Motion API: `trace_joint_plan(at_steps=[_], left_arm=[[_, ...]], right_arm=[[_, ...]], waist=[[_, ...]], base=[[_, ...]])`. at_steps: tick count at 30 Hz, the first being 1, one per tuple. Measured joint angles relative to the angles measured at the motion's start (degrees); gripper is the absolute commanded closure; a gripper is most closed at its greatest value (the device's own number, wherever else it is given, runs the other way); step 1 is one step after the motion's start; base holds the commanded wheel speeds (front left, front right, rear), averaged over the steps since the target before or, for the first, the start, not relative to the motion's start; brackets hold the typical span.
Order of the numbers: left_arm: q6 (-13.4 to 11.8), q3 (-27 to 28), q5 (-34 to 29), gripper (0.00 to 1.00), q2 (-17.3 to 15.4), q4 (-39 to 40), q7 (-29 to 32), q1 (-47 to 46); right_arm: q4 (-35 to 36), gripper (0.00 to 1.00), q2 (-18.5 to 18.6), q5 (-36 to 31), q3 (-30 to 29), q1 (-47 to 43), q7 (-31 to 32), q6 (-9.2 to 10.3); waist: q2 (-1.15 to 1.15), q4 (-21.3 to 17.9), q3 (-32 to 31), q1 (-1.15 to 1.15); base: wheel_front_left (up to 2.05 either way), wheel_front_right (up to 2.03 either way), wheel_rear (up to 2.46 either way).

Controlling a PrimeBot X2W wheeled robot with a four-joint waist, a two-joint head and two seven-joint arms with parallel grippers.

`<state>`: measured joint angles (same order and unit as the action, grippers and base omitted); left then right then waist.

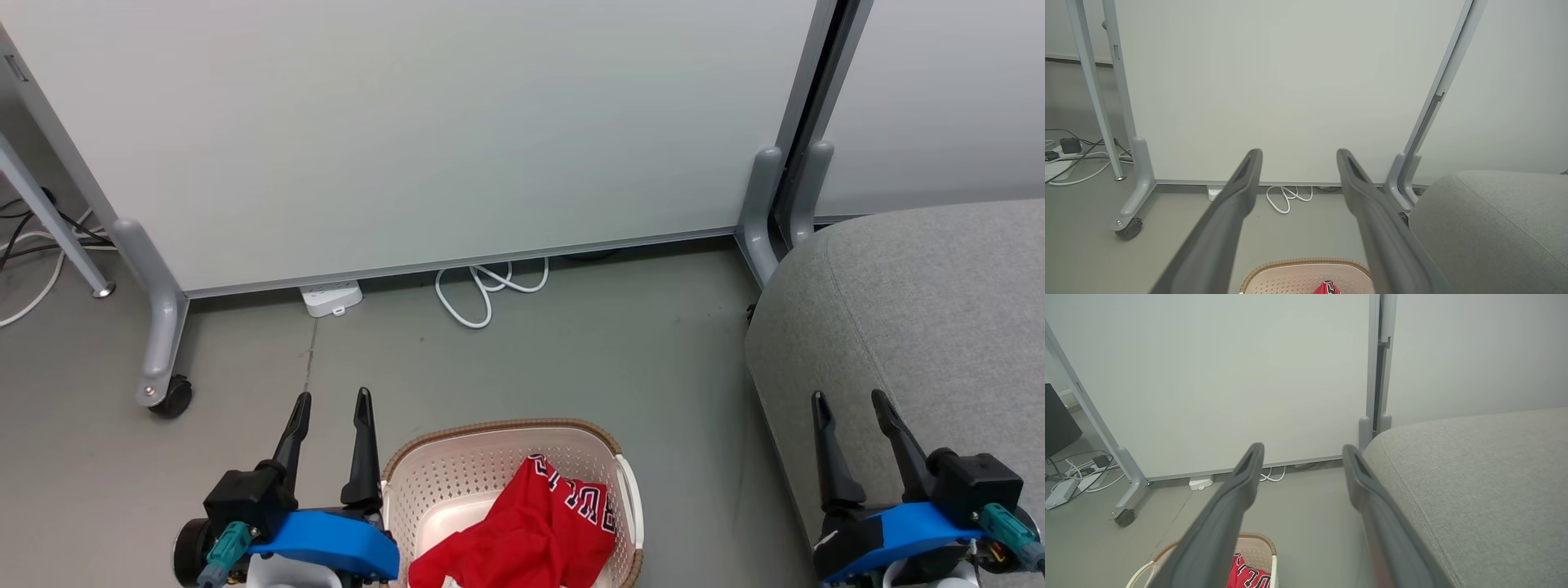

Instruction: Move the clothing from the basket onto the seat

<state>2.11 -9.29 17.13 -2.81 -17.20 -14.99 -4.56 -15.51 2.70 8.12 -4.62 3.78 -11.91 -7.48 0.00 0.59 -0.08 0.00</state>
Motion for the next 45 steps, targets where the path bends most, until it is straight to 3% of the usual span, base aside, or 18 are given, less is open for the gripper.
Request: trace_joint_plan(at_steps=[9, 17, 34, 45], left_arm=[[0.94, 0.01, -1.76, 0.0, -0.04, -1.37, -0.02, -1.58], [3.12, -1.7, -4.75, 0.0, -1.87, -7.91, -0.08, -9.35], [5.1, -12.77, -8.56, 0.0, -8.11, -29.02, 1.87, -26.43], [5.27, -19.76, -3.38, 0.0, -10.59, -38.47, 9.61, -32.56]], right_arm=[[2.81, 0.0, 0.02, -2.11, 2.97, 2.77, 1.26, 0.0], [8.08, 0.0, 0.08, -3.33, 7.2, 10.89, 2.81, 0.0], [8.84, 0.0, 0.14, 0.7, 13.82, 20.7, -0.36, 0.0], [8.36, 0.0, 0.14, 3.11, 17.03, 24.32, -2.13, 0.0]], waist=[[0.0, -1.72, 3.96, 0.0], [0.0, -5.14, 14.23, 0.01], [0.0, -15.02, 34.76, 0.01], [0.0, -18.89, 42.92, 0.01]], base=[[0.0, 0.0, 0.0], [0.0, 0.0, 0.0], [0.0, 0.0, 0.0], [0.0, 0.0, 0.0]])
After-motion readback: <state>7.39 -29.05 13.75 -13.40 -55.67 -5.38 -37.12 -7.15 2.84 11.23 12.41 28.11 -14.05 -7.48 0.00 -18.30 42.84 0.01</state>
